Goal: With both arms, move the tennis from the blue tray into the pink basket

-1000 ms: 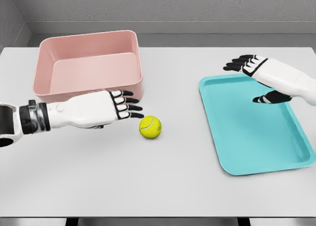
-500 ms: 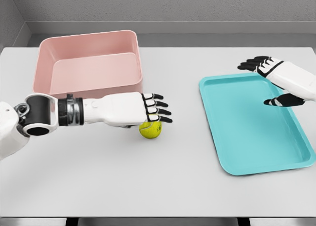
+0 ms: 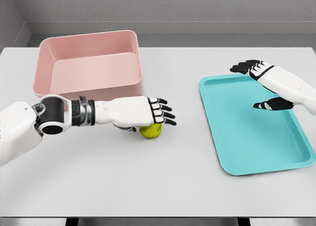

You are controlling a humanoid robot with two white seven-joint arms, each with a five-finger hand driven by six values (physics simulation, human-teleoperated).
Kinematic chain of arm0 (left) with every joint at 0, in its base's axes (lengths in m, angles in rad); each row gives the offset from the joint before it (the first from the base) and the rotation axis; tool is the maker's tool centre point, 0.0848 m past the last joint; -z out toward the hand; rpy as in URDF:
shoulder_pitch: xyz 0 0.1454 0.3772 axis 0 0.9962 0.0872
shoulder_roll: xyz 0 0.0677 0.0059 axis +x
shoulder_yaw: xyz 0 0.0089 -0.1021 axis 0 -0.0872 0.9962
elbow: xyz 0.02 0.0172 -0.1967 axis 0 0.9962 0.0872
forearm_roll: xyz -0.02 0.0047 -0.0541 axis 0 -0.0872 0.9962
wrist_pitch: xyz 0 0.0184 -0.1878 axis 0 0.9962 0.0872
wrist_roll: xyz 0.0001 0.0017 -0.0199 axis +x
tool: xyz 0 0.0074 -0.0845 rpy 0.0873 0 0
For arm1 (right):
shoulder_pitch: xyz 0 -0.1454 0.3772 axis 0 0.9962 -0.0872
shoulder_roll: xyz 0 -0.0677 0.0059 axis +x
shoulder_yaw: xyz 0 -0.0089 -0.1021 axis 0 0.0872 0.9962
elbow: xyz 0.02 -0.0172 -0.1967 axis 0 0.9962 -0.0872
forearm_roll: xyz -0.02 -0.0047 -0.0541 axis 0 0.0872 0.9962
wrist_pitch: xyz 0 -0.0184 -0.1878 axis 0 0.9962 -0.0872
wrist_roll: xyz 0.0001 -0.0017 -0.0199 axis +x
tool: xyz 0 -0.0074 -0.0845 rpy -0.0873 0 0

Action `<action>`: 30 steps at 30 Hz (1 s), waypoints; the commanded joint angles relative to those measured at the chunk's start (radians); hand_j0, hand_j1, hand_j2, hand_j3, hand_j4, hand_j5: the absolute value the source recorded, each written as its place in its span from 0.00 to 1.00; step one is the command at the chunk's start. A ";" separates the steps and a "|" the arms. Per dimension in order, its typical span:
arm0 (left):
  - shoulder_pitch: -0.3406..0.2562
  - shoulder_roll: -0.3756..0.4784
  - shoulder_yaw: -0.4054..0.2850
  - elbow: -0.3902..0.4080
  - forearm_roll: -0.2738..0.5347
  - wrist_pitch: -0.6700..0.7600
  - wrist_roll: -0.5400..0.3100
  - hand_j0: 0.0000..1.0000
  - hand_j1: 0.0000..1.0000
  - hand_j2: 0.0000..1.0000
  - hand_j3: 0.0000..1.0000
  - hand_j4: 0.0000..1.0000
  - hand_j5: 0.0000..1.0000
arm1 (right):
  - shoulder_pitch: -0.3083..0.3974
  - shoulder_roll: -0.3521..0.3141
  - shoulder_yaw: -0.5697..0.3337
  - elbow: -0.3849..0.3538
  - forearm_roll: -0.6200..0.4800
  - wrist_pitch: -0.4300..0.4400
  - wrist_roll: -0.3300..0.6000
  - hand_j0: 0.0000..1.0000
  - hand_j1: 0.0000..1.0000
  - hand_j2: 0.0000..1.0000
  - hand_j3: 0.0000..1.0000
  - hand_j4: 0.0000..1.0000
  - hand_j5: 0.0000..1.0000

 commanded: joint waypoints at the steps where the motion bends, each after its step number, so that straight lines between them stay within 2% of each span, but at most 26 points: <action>1: 0.000 -0.008 -0.010 0.009 0.005 0.001 0.001 1.00 1.00 1.00 1.00 1.00 1.00 | 0.000 0.001 0.000 -0.001 -0.007 0.003 0.000 1.00 1.00 1.00 1.00 1.00 1.00; 12: 0.005 -0.008 -0.031 0.032 0.007 0.001 0.001 1.00 1.00 1.00 1.00 1.00 1.00 | 0.000 0.001 0.000 0.001 -0.007 0.003 0.000 1.00 1.00 1.00 1.00 1.00 1.00; 17: 0.006 -0.008 -0.033 0.034 0.004 0.001 -0.001 0.84 0.84 0.84 0.84 0.84 0.84 | 0.000 0.001 -0.003 0.001 -0.007 0.003 0.000 1.00 1.00 1.00 1.00 1.00 1.00; 18: 0.008 -0.008 -0.033 0.034 0.002 0.001 -0.006 0.78 0.78 0.78 0.78 0.78 0.78 | 0.002 -0.001 -0.014 0.001 -0.007 0.003 0.000 1.00 1.00 1.00 1.00 1.00 1.00; 22: 0.009 -0.008 -0.033 0.034 0.005 0.001 -0.035 0.67 0.67 0.67 0.67 0.67 0.67 | 0.003 0.001 -0.020 0.001 -0.007 0.003 0.000 1.00 1.00 1.00 1.00 1.00 1.00; 25: 0.011 -0.007 -0.033 0.045 0.005 0.001 -0.036 0.64 0.64 0.64 0.64 0.64 0.64 | 0.008 -0.001 -0.022 0.001 -0.007 0.003 -0.002 1.00 1.00 1.00 1.00 1.00 1.00; 28: 0.011 -0.005 -0.031 0.045 0.007 0.001 -0.036 0.56 0.56 0.56 0.56 0.56 0.56 | 0.008 -0.001 -0.022 0.003 -0.007 0.003 0.000 1.00 1.00 1.00 1.00 1.00 1.00; 30: 0.009 -0.005 -0.031 0.043 0.007 0.001 -0.036 0.55 0.55 0.55 0.55 0.55 0.55 | 0.008 -0.001 -0.022 0.003 -0.007 0.003 0.000 1.00 1.00 1.00 1.00 1.00 1.00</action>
